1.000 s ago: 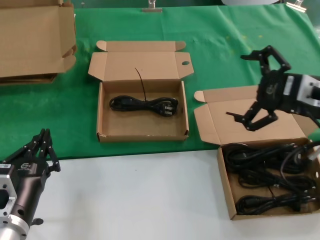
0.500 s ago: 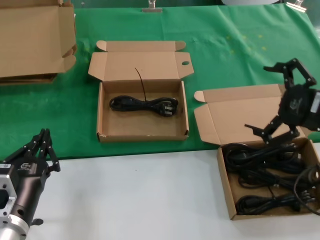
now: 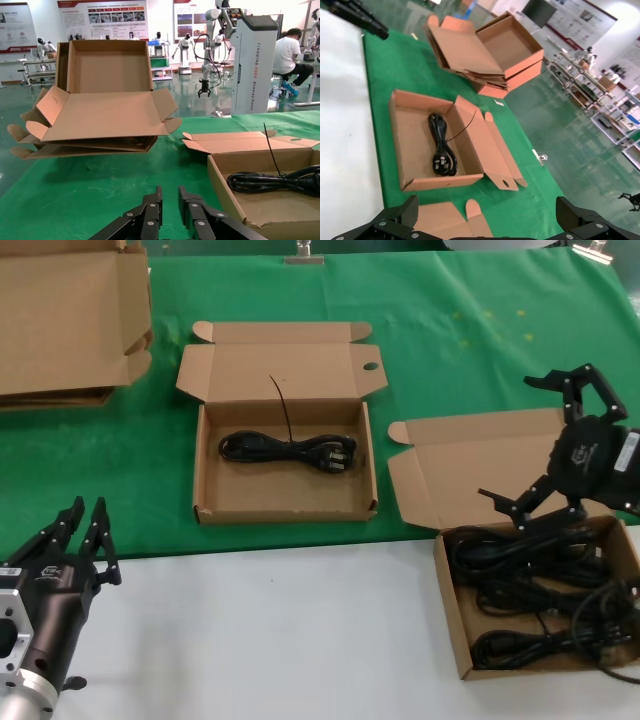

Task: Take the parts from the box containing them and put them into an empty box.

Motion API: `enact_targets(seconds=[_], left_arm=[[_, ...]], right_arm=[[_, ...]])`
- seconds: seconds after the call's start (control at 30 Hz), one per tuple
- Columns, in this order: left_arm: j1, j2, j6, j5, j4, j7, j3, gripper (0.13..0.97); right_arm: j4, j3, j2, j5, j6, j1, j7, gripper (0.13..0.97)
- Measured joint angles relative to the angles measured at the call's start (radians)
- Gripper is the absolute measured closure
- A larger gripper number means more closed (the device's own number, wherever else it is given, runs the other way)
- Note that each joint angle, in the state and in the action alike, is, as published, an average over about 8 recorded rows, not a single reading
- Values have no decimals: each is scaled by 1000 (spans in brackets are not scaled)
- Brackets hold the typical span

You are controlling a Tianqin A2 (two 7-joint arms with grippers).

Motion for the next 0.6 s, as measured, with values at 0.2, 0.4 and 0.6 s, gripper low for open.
enact_targets(seconds=[0.2, 0.4, 0.6], left_arm=[[0, 1, 1, 0, 0, 0, 0, 844], [0, 1, 1, 0, 0, 1, 0, 811], [-1, 2, 2, 1, 1, 1, 0, 709]], right_arm=[[10, 15, -36, 16, 56, -48, 10, 129], [20, 32, -75, 34, 118, -101, 21, 129], [31, 50, -115, 53, 181, -155, 32, 129]])
